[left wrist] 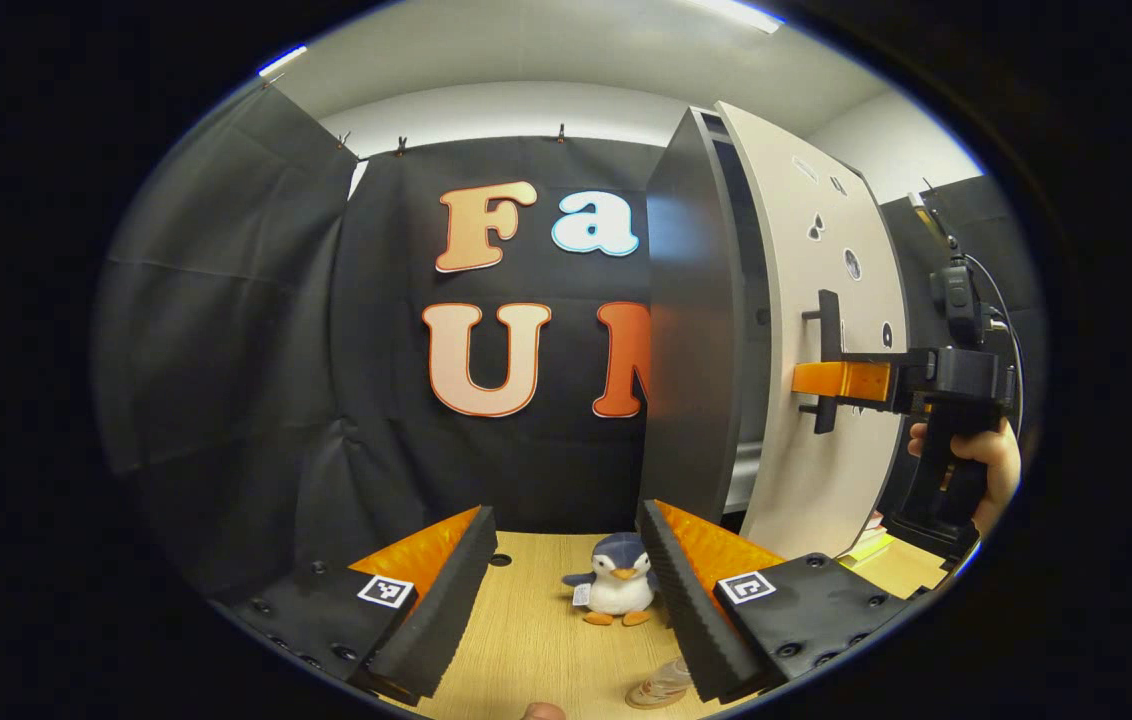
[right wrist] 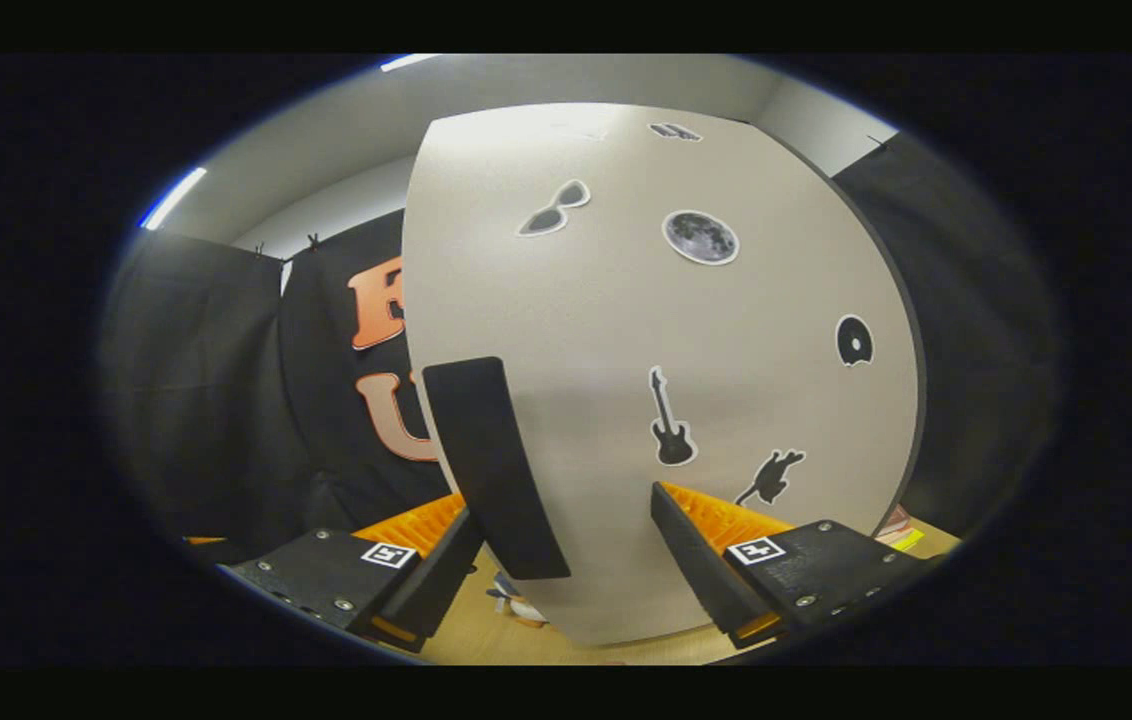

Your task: Open the cabinet door with the right hand, grasp the bottle in the cabinet with the left hand and place it on the coaster, then close the cabinet door with the right hand.

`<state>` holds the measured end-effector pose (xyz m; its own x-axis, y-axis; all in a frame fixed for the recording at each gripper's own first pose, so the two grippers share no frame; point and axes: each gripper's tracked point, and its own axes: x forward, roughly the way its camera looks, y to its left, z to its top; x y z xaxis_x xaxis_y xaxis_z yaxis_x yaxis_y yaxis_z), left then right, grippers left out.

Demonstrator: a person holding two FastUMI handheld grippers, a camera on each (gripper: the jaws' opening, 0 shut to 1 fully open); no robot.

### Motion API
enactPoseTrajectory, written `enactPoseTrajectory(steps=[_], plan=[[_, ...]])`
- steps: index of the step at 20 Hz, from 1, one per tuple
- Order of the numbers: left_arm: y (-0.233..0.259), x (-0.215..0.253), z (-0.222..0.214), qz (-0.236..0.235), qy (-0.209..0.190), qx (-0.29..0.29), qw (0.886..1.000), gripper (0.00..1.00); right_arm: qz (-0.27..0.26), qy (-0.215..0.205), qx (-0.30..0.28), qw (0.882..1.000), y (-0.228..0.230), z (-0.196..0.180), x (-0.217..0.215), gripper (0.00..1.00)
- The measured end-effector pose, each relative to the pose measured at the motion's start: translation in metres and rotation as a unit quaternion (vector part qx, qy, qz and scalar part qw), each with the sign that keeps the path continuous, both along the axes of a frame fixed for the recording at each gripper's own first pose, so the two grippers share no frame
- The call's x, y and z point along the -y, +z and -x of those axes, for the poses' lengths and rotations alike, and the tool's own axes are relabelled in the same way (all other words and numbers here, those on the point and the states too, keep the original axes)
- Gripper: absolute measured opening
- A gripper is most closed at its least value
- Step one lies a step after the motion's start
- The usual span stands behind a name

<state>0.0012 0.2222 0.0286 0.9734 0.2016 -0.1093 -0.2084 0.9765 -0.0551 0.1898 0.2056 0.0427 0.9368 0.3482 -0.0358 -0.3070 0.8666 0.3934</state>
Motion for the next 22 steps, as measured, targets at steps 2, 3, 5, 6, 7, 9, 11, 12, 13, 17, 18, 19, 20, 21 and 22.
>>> enactPoseTrajectory(steps=[2,3,5,6,7,9,11,12,13,17,18,19,20,21,22], plan=[[0.001,-0.001,0.0,0.002,-0.001,-0.001,1.0,0.95,-0.001,-0.001,-0.004,1.0,0.0,-0.005,-0.002,0.97],[0.0,-0.002,0.0,0.001,-0.001,-0.002,1.0,0.95,0.0,-0.006,-0.007,1.0,0.0,-0.005,-0.001,0.97],[0.001,-0.002,0.0,0.0,-0.002,-0.003,1.0,0.95,0.009,-0.017,-0.009,1.0,-0.001,-0.008,-0.001,0.97],[0.001,-0.003,-0.001,0.001,-0.003,-0.003,1.0,0.95,0.015,-0.023,-0.008,1.0,-0.001,-0.01,-0.001,0.97],[0.001,-0.003,-0.001,0.003,-0.003,-0.002,1.0,0.95,0.019,-0.028,-0.006,0.999,-0.001,-0.013,0.0,0.97],[0.0,-0.005,-0.001,0.003,-0.002,-0.004,1.0,0.95,0.026,-0.038,-0.007,0.999,-0.002,-0.015,-0.001,0.97],[-0.001,-0.008,-0.001,0.005,0.001,-0.004,1.0,0.95,0.03,-0.046,-0.009,0.998,-0.003,-0.017,-0.001,0.97],[0.0,-0.009,-0.002,0.006,0.002,-0.004,1.0,0.95,0.033,-0.049,-0.011,0.998,-0.003,-0.017,-0.001,1.0],[0.001,-0.012,-0.002,0.008,0.003,-0.004,1.0,0.95,0.034,-0.051,-0.008,0.998,-0.002,-0.016,0.0,1.0],[-0.001,-0.014,-0.003,0.011,0.004,-0.005,1.0,0.95,0.035,-0.048,-0.012,0.998,-0.007,-0.019,-0.002,0.98],[-0.001,-0.014,-0.004,0.011,0.004,-0.005,1.0,0.95,0.04,-0.047,-0.013,0.998,-0.009,-0.018,-0.002,0.98],[-0.001,-0.012,-0.005,0.01,0.002,-0.005,1.0,0.95,0.044,-0.047,-0.013,0.998,-0.012,-0.017,-0.003,0.98],[-0.001,-0.012,-0.006,0.008,0.0,-0.006,1.0,0.95,0.049,-0.045,-0.016,0.998,-0.014,-0.013,-0.002,0.97],[0.0,-0.011,-0.007,0.006,0.0,-0.006,1.0,0.95,0.052,-0.044,-0.012,0.998,-0.013,-0.007,-0.001,0.97],[-0.003,-0.012,-0.007,0.006,0.0,-0.006,1.0,0.95,0.053,-0.041,-0.005,0.998,-0.009,-0.002,0.001,0.97]])
